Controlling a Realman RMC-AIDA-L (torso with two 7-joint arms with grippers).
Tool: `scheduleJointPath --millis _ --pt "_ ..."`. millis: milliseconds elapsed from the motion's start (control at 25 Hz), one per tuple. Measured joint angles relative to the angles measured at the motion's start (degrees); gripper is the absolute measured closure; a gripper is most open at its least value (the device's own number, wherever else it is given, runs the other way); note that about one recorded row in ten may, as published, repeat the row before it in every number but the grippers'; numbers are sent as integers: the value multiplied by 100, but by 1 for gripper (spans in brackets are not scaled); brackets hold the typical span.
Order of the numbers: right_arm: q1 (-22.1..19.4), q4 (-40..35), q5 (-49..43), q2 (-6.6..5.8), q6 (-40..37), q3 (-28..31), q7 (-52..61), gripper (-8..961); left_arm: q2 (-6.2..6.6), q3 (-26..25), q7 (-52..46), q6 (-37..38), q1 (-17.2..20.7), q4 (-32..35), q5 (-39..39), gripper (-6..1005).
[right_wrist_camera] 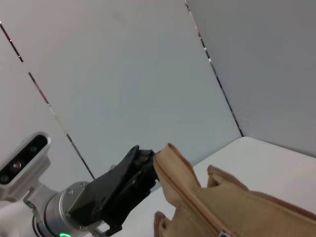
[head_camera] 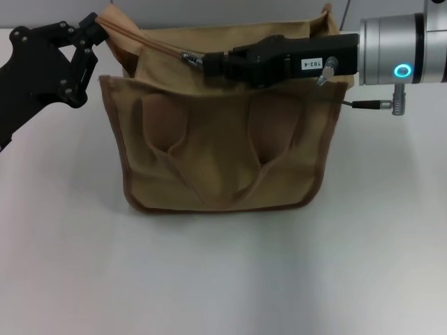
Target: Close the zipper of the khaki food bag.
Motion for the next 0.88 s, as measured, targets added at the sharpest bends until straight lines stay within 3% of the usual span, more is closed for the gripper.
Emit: scheduleJointPath --millis 600,880 --pt "21 -35 24 -7 -75 201 109 947 0 0 -1 1 11 0 2 974" --pt "156 30 -13 -93 -196 275 241 947 0 -4 -17 41 44 0 3 974"
